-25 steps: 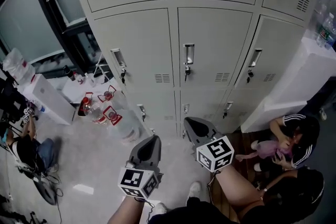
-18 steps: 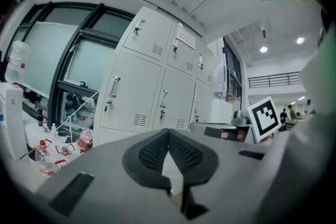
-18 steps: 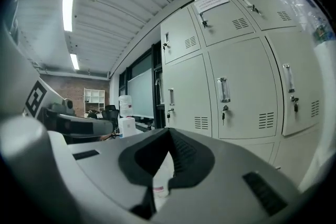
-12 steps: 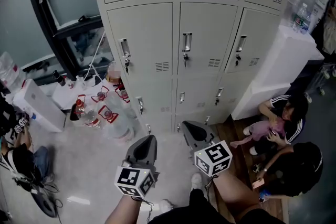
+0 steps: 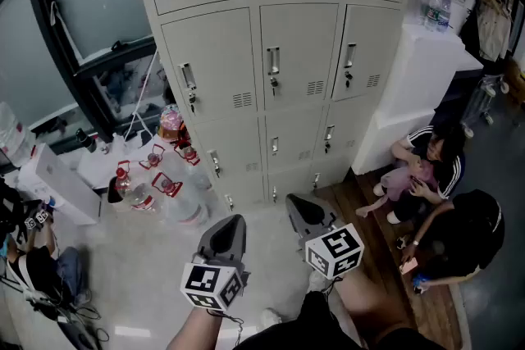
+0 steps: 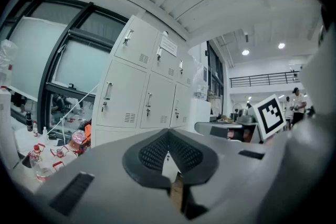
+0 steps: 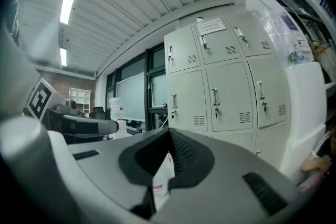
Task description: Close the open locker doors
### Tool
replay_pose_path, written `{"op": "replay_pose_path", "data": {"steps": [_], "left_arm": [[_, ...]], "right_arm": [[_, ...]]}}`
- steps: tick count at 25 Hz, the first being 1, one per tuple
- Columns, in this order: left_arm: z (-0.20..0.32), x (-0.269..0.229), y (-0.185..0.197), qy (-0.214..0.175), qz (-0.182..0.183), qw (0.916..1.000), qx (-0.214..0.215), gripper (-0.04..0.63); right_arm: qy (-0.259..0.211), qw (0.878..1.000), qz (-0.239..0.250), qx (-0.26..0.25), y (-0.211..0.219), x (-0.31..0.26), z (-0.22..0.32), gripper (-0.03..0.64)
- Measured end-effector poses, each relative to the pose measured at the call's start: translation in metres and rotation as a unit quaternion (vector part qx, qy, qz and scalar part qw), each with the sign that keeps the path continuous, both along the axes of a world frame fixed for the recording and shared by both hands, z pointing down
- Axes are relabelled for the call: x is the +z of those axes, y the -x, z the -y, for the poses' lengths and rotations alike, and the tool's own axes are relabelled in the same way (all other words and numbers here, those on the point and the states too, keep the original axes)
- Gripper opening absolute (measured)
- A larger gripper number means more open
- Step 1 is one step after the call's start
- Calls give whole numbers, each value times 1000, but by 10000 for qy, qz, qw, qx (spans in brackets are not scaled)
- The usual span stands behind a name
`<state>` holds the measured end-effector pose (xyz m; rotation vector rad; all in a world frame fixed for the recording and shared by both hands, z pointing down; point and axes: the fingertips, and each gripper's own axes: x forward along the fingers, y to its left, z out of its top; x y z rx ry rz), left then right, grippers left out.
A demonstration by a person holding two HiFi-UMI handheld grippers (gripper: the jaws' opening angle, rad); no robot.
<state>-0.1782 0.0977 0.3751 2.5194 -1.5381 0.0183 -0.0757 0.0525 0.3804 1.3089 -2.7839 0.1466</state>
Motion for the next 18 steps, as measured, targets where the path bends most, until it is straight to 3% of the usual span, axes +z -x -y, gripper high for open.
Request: {"op": "replay_pose_path", "data": {"steps": [18], "left_arm": [[-17,-5,-3,-35,-55,10000,52,5]], "right_arm": [[-46,10000,-44,18,-2,-6,-28,0]]}}
